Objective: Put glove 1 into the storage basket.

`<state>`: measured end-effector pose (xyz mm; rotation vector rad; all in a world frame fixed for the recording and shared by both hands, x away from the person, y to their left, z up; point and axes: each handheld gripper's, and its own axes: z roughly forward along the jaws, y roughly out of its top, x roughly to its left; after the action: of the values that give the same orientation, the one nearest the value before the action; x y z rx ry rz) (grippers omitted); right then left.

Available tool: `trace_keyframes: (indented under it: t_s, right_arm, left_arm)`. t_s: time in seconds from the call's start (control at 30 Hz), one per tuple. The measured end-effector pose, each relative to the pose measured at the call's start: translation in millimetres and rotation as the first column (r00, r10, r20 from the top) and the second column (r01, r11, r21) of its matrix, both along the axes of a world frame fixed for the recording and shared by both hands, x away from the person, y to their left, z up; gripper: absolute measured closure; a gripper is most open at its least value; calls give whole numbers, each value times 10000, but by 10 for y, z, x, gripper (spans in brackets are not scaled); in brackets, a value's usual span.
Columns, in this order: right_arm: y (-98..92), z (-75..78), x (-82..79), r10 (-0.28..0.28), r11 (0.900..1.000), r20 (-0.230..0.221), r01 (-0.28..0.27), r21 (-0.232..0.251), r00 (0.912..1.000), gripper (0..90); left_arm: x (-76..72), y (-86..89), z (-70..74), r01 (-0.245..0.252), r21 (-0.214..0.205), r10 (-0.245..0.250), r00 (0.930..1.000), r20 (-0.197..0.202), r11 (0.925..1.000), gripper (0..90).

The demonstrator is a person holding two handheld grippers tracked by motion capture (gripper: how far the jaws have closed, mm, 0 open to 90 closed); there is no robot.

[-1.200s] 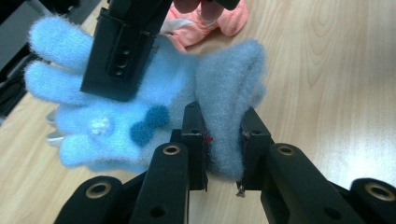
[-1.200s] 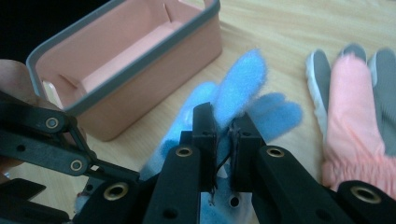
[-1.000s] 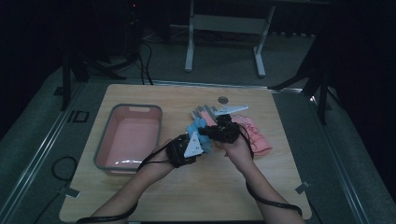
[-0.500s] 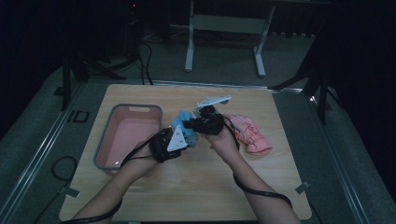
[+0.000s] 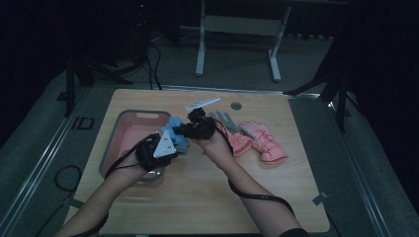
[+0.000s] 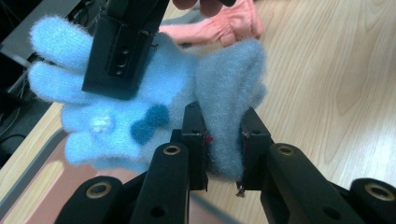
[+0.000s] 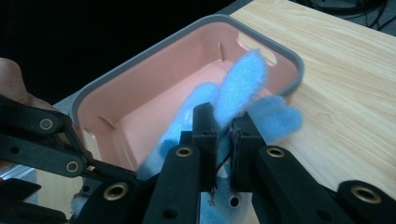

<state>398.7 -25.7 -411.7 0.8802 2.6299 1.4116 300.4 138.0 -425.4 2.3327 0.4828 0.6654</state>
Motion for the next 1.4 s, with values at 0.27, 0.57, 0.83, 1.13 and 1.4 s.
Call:
trace_keyframes:
  t_s: [0.27, 0.57, 0.83, 1.13, 1.4]
  right_arm:
    - [304, -26, 34, 467, 9989, -93, -468, -67, 9989, 834]
    - [706, -68, 29, 897, 9959, -251, -893, 169, 9956, 833]
    - [881, -207, 56, 1015, 9948, -510, -1013, 70, 9935, 832]
    - [978, -468, 126, 922, 9952, -936, -948, -239, 9913, 832]
    - [1077, -673, 212, 812, 9944, -1182, -885, -582, 9897, 831]
  left_arm:
    - [-31, 266, -20, -376, 122, 378, 9991, -185, 9992, 773]
    - [-83, 619, -31, -830, 333, 844, 9955, -436, 9960, 773]
    - [-67, 736, -146, -938, 473, 971, 9926, -731, 9945, 773]
    - [11, 752, -336, -989, 932, 1102, 9861, -1245, 9907, 773]
    - [153, 806, -526, -1178, 1088, 1368, 9724, -1888, 9871, 772]
